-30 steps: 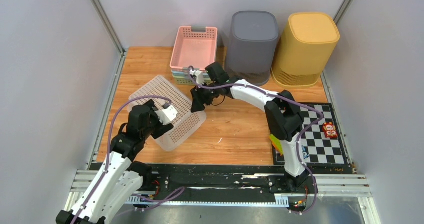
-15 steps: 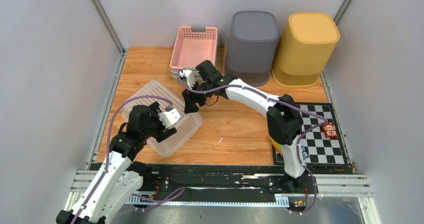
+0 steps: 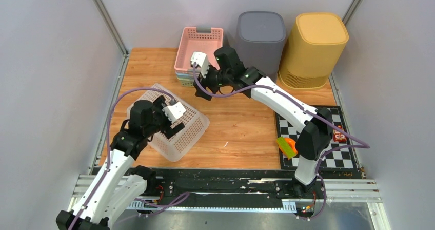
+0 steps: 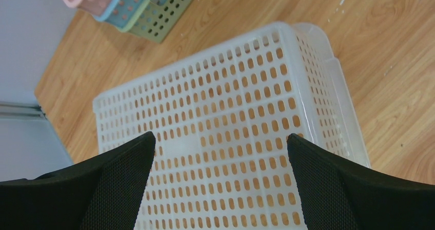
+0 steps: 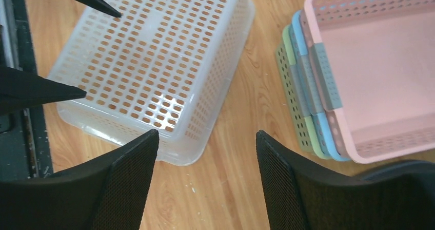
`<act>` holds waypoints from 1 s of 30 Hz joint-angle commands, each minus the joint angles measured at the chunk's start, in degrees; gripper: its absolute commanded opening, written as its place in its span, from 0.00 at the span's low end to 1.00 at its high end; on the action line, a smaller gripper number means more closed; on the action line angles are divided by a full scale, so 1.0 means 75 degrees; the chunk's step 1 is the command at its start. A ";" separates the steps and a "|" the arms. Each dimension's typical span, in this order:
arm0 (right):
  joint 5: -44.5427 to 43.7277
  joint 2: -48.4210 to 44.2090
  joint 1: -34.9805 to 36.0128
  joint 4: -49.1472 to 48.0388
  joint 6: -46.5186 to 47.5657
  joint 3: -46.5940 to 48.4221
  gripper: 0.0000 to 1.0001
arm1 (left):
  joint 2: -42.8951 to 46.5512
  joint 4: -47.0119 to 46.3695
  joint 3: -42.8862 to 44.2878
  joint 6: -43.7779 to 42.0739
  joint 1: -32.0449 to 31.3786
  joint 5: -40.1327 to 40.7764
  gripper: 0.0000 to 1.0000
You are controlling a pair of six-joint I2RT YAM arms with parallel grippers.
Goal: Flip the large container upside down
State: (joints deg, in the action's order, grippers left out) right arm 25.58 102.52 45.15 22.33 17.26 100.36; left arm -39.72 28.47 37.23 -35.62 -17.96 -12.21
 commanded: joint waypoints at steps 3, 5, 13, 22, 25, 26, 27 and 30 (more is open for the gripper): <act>-0.0586 -0.0015 -0.0236 0.0297 0.0471 0.0254 0.76 | -0.0585 -0.0964 0.0266 0.0242 0.0015 -0.0337 1.00; -0.0672 0.0022 -0.0249 0.0323 0.0629 0.0308 0.79 | -0.0870 -0.1175 0.0330 0.0255 0.0015 -0.0276 1.00; -0.1066 0.0074 -0.0317 0.0339 0.0745 0.0338 0.81 | -0.1799 -0.2251 0.0460 0.0489 0.0014 0.0219 1.00; -0.1078 -0.0185 -0.0341 0.0339 0.0687 0.0091 0.81 | -0.3309 -0.2512 0.0762 0.0923 0.0015 0.1355 1.00; -0.1072 -0.0265 -0.0370 0.0339 0.0653 0.0071 0.81 | -0.3693 -0.2723 0.0772 0.1006 0.0015 0.1980 1.00; -0.1066 -0.0284 -0.0381 0.0339 0.0638 0.0056 0.81 | -0.3800 -0.2786 0.0786 0.1044 0.0015 0.2195 1.00; -0.1051 -0.0305 -0.0384 0.0339 0.0623 0.0041 0.81 | -0.3966 -0.2835 0.0834 0.1098 0.0015 0.2483 1.00; -0.0992 -0.0331 -0.0405 0.0333 0.0651 0.0001 0.81 | -0.4376 -0.2888 0.1012 0.1268 0.0024 0.3159 1.00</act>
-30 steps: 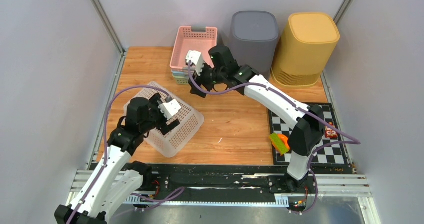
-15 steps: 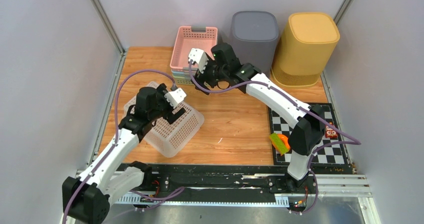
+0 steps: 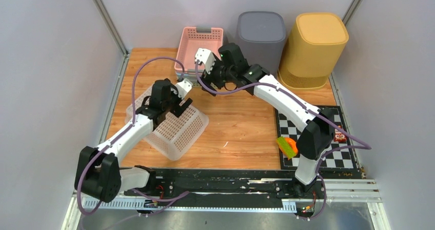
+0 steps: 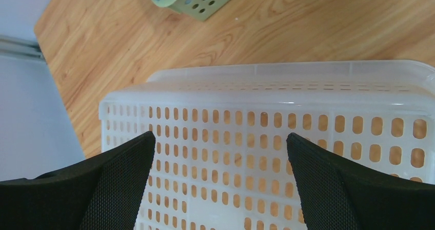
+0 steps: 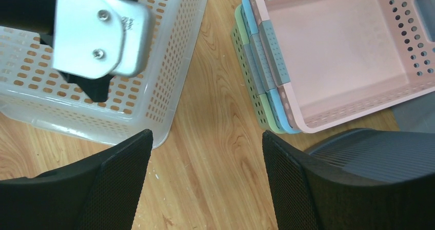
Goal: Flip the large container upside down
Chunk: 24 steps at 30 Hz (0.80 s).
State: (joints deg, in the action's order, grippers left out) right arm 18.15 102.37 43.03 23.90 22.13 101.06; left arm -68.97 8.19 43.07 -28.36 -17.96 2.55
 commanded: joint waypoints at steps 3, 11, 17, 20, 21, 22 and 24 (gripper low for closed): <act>0.0031 -0.0227 -0.0133 0.0129 0.0129 -0.0101 0.81 | -0.0913 -0.0187 0.0465 0.0470 0.0049 0.1813 1.00; 0.0025 0.0168 -0.0135 0.0130 0.0375 0.0018 0.81 | -0.1626 -0.0114 0.1099 0.0762 0.0406 0.2436 1.00; -0.0040 0.0705 -0.0131 0.0140 0.0715 0.0480 0.81 | -0.1925 -0.0031 0.1509 0.0732 0.0854 0.2476 1.00; -0.0080 0.1083 -0.0130 0.0184 0.0956 0.0809 0.81 | -0.1991 -0.0130 0.1449 0.0638 0.1031 0.2376 1.00; -0.0117 0.1215 -0.0134 0.0213 0.1052 0.0953 0.81 | -0.1993 -0.0169 0.1408 0.0599 0.1078 0.2342 1.00; -0.0183 0.1378 -0.0135 0.0231 0.1131 0.1103 0.81 | -0.1982 -0.0216 0.1371 0.0572 0.1125 0.2291 1.00; -0.0365 0.1695 -0.0141 0.0263 0.1295 0.1451 0.81 | -0.1925 -0.0265 0.1291 0.0527 0.1208 0.2159 1.00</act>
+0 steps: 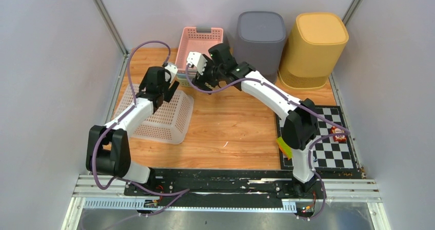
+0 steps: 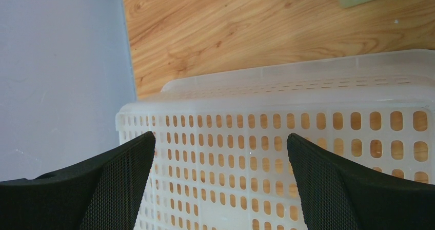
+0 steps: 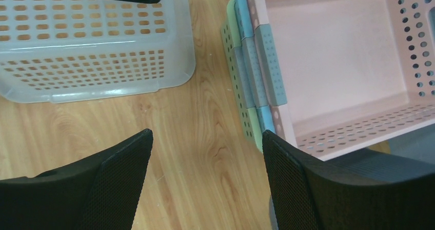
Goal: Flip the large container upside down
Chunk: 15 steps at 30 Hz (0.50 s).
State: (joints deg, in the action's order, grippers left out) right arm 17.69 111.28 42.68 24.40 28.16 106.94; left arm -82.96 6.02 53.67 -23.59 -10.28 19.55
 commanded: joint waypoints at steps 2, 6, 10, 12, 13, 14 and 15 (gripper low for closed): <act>-0.0496 0.0795 -0.0100 0.0215 0.0636 0.1021 0.81 | 0.0021 -0.0033 -0.0217 -0.0172 0.0241 -0.0235 1.00; -0.0749 0.1322 -0.0124 0.0248 0.0848 0.1644 0.81 | 0.0177 -0.0099 -0.0387 -0.0358 0.0330 -0.0321 1.00; -0.0901 0.1769 -0.0182 0.0324 0.1099 0.2154 0.82 | 0.0239 -0.0151 -0.0463 -0.0450 0.0522 -0.0393 1.00; -0.0871 0.1951 -0.0222 0.0418 0.1191 0.2311 0.82 | 0.0257 -0.0158 -0.0434 -0.0436 0.0629 -0.0453 1.00; -0.0780 0.2034 -0.0241 0.0494 0.1215 0.2372 0.82 | 0.0274 -0.0150 -0.0405 -0.0418 0.0687 -0.0476 1.00; -0.0666 0.2107 -0.0254 0.0600 0.1240 0.2411 0.82 | 0.0295 -0.0116 -0.0371 -0.0392 0.0729 -0.0499 1.00; -0.0530 0.2153 -0.0262 0.0726 0.1289 0.2417 0.82 | 0.0333 -0.0090 -0.0336 -0.0352 0.0765 -0.0525 1.00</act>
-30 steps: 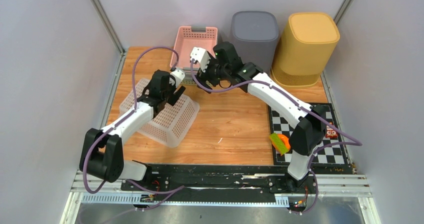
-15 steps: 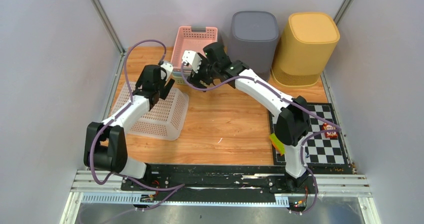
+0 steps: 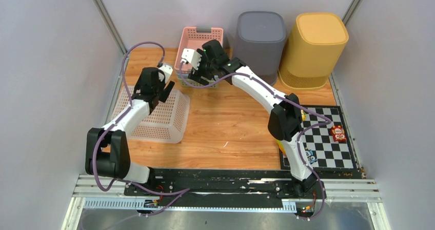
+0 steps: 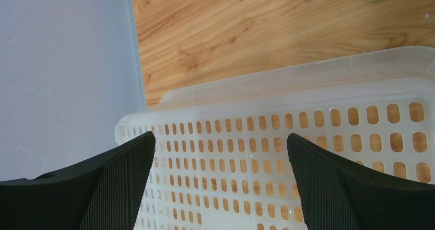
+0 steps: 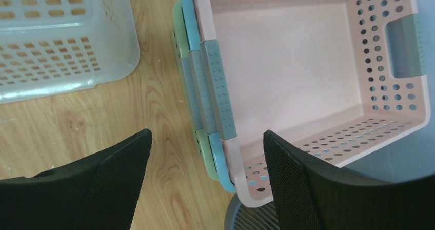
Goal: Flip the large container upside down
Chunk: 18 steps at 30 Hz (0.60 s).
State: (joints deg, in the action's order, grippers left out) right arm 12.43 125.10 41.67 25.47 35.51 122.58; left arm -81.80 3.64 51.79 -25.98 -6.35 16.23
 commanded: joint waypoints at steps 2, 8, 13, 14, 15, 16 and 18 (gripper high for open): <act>0.0482 0.0369 -0.0124 0.0814 0.0421 0.0264 0.82 | 0.0277 0.0281 -0.0013 0.0045 0.0322 -0.0162 1.00; 0.0712 0.0616 -0.0151 0.1222 0.0566 0.0215 0.81 | 0.0724 0.0565 0.0195 0.0362 0.0366 -0.0344 1.00; 0.0763 0.0757 -0.0198 0.1403 0.0671 0.0227 0.78 | 0.1459 0.0880 0.0078 0.0501 0.0360 -0.0591 1.00; 0.0752 0.0784 -0.0209 0.1432 0.0702 0.0226 0.78 | 0.1638 0.0944 0.0028 0.0483 0.0360 -0.0574 1.00; 0.0738 0.0805 -0.0229 0.1440 0.0734 0.0226 0.77 | 0.1814 0.1007 -0.0026 0.0459 0.0368 -0.0535 1.00; 0.0720 0.0815 -0.0244 0.1437 0.0772 0.0232 0.77 | 0.2017 0.1058 -0.0086 0.0428 0.0365 -0.0500 1.00; 0.0665 0.0896 -0.0272 0.1438 0.0866 0.0333 0.78 | 0.2391 0.1156 -0.0237 0.0397 0.0358 -0.0487 1.00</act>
State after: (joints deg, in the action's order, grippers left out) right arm 16.34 128.55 40.45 30.30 40.75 123.70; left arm -68.86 10.20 51.70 -23.53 -3.92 13.10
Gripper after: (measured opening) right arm 0.777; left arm 0.997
